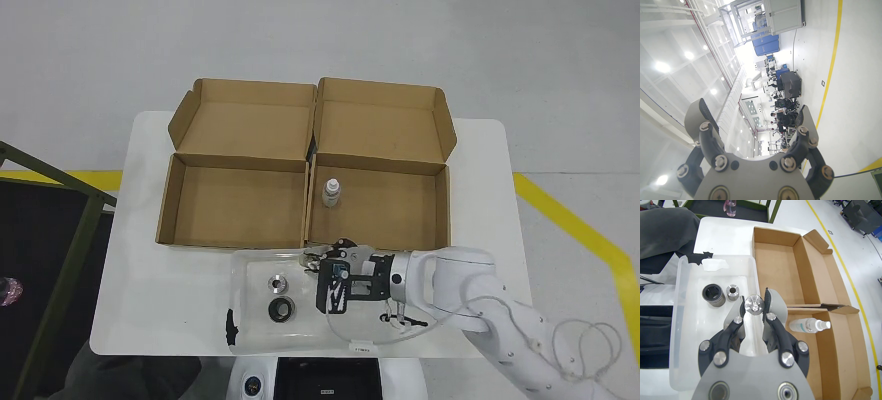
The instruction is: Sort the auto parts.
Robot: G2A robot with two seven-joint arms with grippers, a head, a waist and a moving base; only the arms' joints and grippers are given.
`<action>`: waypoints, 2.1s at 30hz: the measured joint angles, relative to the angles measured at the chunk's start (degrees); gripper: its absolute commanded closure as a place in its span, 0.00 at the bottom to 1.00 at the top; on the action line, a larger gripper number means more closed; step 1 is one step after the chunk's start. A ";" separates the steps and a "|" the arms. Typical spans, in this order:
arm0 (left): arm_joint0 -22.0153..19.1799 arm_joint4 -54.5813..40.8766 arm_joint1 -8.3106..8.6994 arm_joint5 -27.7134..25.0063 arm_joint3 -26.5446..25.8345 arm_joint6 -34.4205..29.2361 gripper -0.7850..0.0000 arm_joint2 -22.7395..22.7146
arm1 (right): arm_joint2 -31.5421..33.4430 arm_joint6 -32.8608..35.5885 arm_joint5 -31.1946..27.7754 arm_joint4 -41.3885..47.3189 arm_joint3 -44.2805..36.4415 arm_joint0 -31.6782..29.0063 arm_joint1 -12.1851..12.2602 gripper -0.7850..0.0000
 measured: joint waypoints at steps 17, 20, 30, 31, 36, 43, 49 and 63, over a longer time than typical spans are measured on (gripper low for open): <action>0.00 0.00 0.00 0.00 0.00 0.00 0.00 0.00 | 5.57 -4.95 2.34 -1.84 -1.41 -1.21 0.37 1.00; 0.00 0.00 0.00 0.00 0.00 0.00 0.00 0.00 | 6.54 -5.24 2.76 -2.14 -1.35 -1.40 0.44 1.00; 0.00 0.00 0.00 0.00 0.00 0.00 0.00 0.00 | 9.49 -5.82 3.56 -1.12 3.74 -1.50 0.58 1.00; 0.00 0.00 0.00 0.00 0.00 0.00 0.00 0.00 | 9.71 -5.76 3.54 -0.84 4.66 -1.39 0.58 1.00; 0.00 0.00 0.00 0.00 0.00 0.00 0.00 0.00 | 10.15 -4.68 2.66 -0.25 7.52 -0.39 0.58 1.00; 0.00 0.00 0.00 0.00 0.00 0.00 0.00 0.00 | 9.66 -2.38 1.94 1.57 12.09 2.94 0.25 1.00; 0.00 0.00 0.00 0.00 0.00 0.00 0.00 0.00 | 6.99 -1.20 2.43 3.76 18.00 6.49 -0.55 1.00; 0.00 0.00 0.00 0.00 0.00 0.00 0.00 0.00 | -0.13 4.23 1.04 6.95 31.21 15.74 -2.79 1.00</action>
